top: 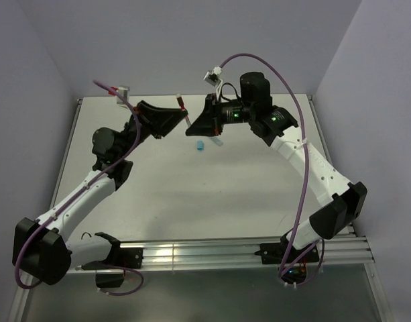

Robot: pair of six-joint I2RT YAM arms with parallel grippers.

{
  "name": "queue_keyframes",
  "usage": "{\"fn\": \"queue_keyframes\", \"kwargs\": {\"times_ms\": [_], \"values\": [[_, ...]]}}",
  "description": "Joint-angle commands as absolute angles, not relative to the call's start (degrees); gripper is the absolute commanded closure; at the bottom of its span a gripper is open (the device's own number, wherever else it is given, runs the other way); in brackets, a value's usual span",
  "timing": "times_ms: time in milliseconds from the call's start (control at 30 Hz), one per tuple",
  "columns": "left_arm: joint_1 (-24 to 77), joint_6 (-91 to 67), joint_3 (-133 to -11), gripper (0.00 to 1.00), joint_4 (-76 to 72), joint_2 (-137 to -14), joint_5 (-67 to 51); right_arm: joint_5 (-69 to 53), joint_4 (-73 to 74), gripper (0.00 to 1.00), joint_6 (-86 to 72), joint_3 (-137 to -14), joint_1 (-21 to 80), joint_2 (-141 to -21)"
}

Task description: Insert the pens into the pen caps

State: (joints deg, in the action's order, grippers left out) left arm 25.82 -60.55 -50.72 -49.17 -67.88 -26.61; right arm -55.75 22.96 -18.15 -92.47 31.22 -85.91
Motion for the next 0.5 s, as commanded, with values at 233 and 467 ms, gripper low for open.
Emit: {"fn": "queue_keyframes", "kwargs": {"times_ms": [233, 467], "values": [[23.2, -59.8, -53.3, 0.43, -42.2, -69.2, -40.7, -51.4, 7.5, 1.00, -18.5, -92.9, 29.8, -82.7], [20.6, -58.1, -55.0, 0.37, -42.5, -67.9, -42.1, -52.7, 6.9, 1.00, -18.8, -91.0, 29.8, -81.8]]}}
